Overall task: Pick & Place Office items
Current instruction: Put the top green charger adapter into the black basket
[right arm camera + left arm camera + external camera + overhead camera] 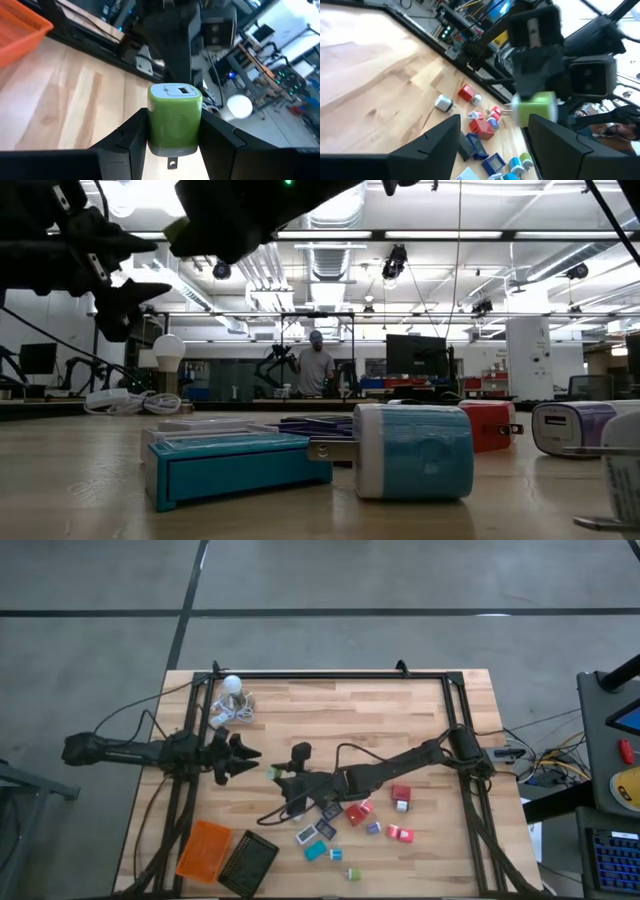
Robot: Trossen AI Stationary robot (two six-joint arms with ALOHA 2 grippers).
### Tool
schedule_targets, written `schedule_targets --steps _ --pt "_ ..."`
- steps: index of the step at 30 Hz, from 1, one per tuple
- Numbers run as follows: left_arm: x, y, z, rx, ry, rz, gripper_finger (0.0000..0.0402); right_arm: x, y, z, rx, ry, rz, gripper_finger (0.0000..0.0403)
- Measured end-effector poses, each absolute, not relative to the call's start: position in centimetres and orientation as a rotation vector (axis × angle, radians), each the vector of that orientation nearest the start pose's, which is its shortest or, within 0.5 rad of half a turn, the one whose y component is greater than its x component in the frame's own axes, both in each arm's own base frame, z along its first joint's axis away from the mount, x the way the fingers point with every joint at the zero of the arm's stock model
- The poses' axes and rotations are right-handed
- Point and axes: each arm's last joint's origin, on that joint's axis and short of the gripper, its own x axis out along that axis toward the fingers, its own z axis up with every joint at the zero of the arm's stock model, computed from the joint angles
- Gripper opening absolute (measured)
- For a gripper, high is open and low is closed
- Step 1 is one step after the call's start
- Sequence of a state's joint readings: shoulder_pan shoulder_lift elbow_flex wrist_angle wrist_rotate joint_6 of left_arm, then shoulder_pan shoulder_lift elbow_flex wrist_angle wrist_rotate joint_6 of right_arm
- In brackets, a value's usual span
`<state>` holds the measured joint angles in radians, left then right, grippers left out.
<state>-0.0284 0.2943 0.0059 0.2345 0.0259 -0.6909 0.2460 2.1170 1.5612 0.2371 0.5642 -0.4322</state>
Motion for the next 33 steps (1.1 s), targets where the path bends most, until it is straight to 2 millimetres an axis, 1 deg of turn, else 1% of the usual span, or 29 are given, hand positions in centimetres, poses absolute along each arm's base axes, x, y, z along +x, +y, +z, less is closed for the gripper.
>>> schedule_targets --steps 4,10,18,22,27,33 --pt "11.9 -0.4 16.5 -0.692 0.05 -0.041 0.0239 47.5 10.0 22.3 -0.556 0.344 -0.218 0.0141" --pt "12.2 -0.4 16.5 -0.689 0.044 -0.049 0.0239 47.7 8.9 22.3 -0.543 0.348 -0.24 0.0141" --pt "12.5 -0.5 16.7 -0.688 0.029 -0.085 0.024 47.9 8.0 22.3 -0.52 0.35 -0.251 0.0141" --pt "12.6 -0.5 16.7 -0.688 0.032 -0.084 0.024 47.9 7.9 22.3 -0.522 0.348 -0.252 0.0141" --pt "12.8 -0.5 16.8 -0.688 0.015 -0.09 0.024 48.1 7.7 22.4 -0.502 0.322 -0.166 0.0141" --pt "13.0 -0.6 16.9 -0.687 0.01 -0.097 0.024 48.2 7.4 22.4 -0.503 0.323 -0.178 0.0141"
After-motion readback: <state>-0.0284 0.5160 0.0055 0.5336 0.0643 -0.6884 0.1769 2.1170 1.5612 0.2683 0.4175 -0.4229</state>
